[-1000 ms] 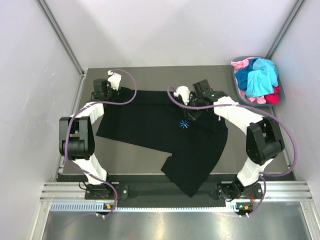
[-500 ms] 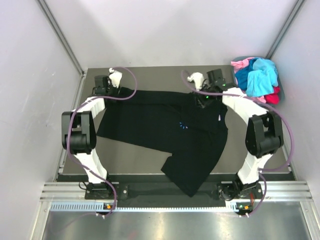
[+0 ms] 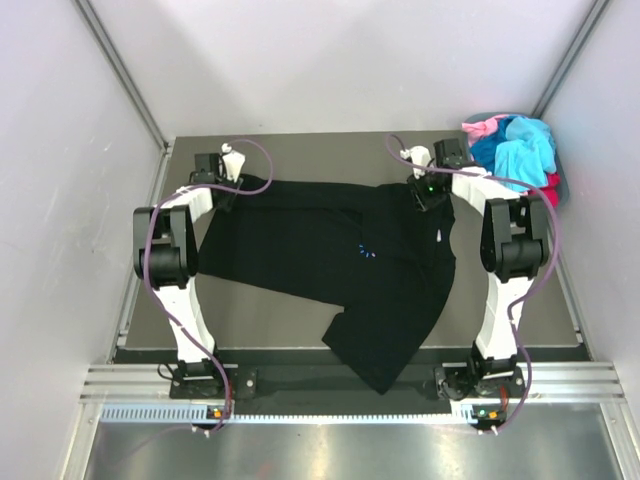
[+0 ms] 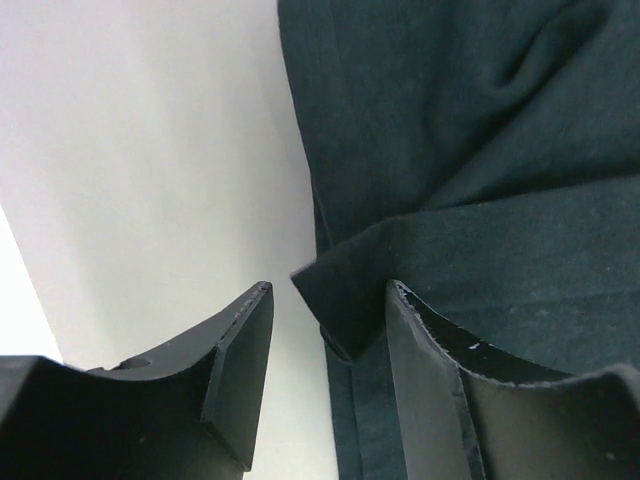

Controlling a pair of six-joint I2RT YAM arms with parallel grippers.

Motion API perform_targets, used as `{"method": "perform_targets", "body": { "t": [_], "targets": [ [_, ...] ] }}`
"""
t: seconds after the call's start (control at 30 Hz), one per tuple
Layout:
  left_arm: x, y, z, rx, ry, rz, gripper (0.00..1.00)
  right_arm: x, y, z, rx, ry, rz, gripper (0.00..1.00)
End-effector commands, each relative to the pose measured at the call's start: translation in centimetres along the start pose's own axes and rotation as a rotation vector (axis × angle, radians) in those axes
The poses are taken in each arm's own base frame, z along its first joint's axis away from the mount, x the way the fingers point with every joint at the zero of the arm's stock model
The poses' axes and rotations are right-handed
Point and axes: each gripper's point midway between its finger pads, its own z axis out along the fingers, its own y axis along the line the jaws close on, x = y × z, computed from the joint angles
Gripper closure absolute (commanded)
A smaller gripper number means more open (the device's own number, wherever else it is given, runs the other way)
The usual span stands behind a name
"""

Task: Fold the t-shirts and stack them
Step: Fold the tshirt

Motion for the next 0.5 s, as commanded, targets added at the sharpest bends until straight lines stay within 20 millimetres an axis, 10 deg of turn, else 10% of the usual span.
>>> {"method": "perform_targets", "body": {
  "t": [0.0,0.17,0.3,0.47],
  "targets": [
    [-1.5,1.1,-0.5,-0.014,-0.029,-0.015,0.46,-2.4,-2.8,-0.5,0.051,-0.077,0.012,0.71],
    [-0.7,0.0,-0.1,0.042,-0.011,-0.034,0.51,-1.8,-3.0,0.3,0.043,-0.066,0.024,0.71],
    [-0.4,-0.7,-0.1,0.077,-0.011,-0.037,1.00,-1.6,-3.1,0.7,0.034,-0.064,0.040,0.71],
    [-0.4,-0.7,-2.1,0.124,-0.032,-0.032,1.00,-1.1,-3.4,1.0,0.033,-0.050,0.055,0.71]
  ]
}}
